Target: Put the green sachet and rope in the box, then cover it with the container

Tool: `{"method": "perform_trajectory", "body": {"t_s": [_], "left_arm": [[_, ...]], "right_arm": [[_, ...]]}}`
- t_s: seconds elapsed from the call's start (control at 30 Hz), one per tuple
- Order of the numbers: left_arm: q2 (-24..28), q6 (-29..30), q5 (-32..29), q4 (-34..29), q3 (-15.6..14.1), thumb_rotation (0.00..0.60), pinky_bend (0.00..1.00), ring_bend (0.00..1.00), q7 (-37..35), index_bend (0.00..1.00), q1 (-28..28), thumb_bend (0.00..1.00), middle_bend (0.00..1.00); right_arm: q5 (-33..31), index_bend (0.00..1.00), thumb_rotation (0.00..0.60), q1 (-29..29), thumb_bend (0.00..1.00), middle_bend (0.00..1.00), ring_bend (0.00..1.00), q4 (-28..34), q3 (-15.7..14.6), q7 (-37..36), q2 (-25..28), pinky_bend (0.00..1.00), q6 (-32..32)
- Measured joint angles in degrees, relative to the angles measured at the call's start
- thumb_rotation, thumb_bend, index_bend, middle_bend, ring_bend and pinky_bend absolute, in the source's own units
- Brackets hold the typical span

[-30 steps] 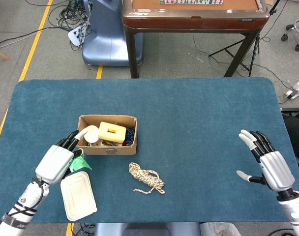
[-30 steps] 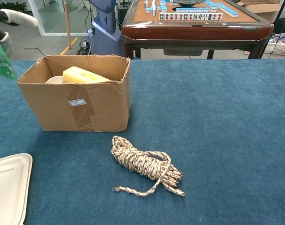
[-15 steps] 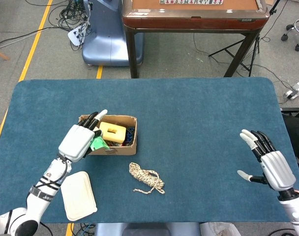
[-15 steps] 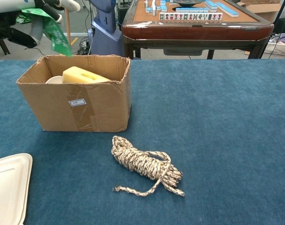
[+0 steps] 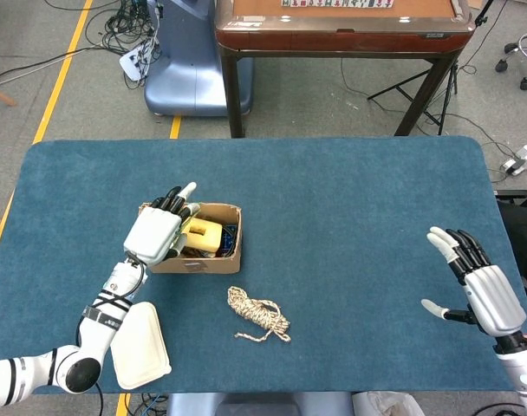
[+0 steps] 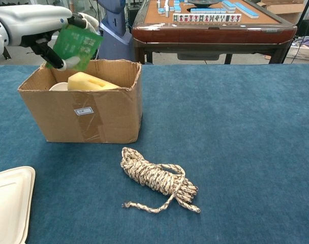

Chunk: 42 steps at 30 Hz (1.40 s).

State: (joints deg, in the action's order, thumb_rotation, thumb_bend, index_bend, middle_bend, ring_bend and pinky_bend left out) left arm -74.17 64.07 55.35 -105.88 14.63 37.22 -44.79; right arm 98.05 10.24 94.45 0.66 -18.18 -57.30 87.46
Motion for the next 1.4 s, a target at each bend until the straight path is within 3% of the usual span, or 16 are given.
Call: {"method": "perform_trajectory", "body": {"t_s": [0.1,0.33,0.73,1.1,1.4], "left_arm": [[0.2,0.5,0.0,0.0,-0.4,0.600,0.20,0.00,-0.4,0.00,0.1,0.25,0.00],[1.7,1.7,1.3,-1.6,-1.8,0.600,0.20,0.00,-1.7,0.00,1.3,0.14,0.00],[3.8,2.9,4.2,-5.2,-3.3,0.600,0.20,0.00,-3.9,0.00,2.7,0.12,0.00],[0.0,4.6,3.0,0.1,-1.4,0.600,0.20,0.00,-1.2,0.00,0.5,0.12,0.00],[-4.1,7.6,5.8,5.2,-1.1,0.600,0.20,0.00,-0.1,0.00,-0.2,0.12,0.00]], "right_arm": [[0.0,0.03,0.600,0.1,0.00,0.04,0.00,0.0,0.0,0.2,-0.1,0.04,-0.2],[-0.3,0.03,0.600,0.3,0.00,0.04,0.00,0.1,0.0,0.8,-0.3,0.04,-0.8],[-0.4,0.03,0.600,0.4,0.00,0.04,0.00,0.3,0.0,1.4,-0.5,0.04,-1.3],[-0.3,0.03,0.600,0.3,0.00,0.04,0.00,0.2,0.0,0.8,-0.3,0.04,-0.9],[-0.3,0.03,0.600,0.4,0.00,0.04,0.00,0.2,-0.1,1.0,-0.3,0.04,-1.1]]}}
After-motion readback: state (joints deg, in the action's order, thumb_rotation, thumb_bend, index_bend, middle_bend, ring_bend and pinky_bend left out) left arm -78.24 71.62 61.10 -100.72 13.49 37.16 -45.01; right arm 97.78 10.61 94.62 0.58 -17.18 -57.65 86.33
